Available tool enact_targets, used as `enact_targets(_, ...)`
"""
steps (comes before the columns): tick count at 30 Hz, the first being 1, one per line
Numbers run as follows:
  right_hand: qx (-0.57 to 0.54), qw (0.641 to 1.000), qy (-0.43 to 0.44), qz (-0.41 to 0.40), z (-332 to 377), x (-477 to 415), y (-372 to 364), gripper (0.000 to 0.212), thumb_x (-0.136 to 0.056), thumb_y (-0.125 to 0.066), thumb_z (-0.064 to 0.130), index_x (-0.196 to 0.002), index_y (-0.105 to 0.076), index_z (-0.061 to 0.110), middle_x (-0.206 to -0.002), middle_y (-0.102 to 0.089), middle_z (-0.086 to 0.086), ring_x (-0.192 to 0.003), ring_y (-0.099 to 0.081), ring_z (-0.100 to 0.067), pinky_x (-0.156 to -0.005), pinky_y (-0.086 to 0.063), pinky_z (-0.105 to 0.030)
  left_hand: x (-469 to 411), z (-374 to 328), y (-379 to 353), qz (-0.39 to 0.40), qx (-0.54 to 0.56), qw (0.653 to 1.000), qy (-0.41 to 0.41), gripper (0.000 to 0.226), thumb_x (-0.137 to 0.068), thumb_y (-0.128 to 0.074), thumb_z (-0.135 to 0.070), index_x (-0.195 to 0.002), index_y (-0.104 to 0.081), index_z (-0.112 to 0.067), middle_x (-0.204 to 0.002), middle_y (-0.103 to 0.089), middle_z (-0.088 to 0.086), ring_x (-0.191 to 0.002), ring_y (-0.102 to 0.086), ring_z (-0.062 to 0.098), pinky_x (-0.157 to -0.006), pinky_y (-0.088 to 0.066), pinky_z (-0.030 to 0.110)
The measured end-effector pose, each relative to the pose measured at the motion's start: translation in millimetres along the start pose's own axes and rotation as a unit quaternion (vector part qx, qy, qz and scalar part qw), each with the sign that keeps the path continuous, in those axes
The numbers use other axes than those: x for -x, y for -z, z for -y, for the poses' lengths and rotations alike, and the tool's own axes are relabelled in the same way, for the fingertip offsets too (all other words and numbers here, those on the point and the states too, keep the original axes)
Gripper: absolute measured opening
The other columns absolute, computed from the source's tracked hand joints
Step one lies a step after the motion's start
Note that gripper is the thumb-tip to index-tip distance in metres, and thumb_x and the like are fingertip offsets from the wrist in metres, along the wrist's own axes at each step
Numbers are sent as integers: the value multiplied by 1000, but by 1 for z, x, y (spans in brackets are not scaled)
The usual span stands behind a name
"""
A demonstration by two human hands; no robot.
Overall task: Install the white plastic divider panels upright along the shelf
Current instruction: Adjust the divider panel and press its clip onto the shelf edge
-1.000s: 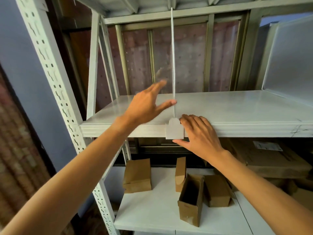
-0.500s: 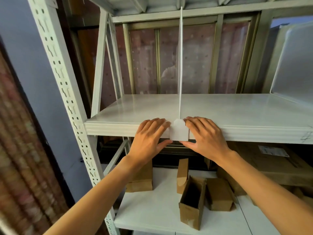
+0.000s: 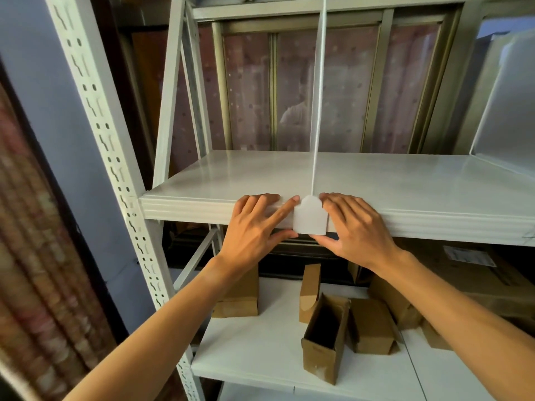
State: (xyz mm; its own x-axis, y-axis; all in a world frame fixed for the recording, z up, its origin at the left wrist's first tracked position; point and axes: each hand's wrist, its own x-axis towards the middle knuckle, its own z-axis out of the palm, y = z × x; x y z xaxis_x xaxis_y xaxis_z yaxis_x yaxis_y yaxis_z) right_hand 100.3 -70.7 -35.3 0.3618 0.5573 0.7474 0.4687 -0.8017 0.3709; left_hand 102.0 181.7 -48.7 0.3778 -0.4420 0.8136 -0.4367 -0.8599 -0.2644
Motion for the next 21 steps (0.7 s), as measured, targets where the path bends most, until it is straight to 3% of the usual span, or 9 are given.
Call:
enact_targets(12,-5,998,-52,23,14,2,6,73,-79,-75,51,-130,-56,4,-127,-64,-14,-115,-63,-29,-100,-48,-38,3,-11,8,36,23,998,43,67,-92,-55,-62,-147,-47,-26,-131,-56,9,-119,-52,27,-103,-38,41)
enact_targets(21,-1,999,-52,6,11,1,9,71,-83,-69,56,-131,-60,4,-128,-66,-12,-118,-63,-27,-103,-47,-39,-9,-24,16,77,15,992,97,70,-90,-44,-74,-147,-41,-34,-134,-50,2,-122,-48,22,-108,-38,41)
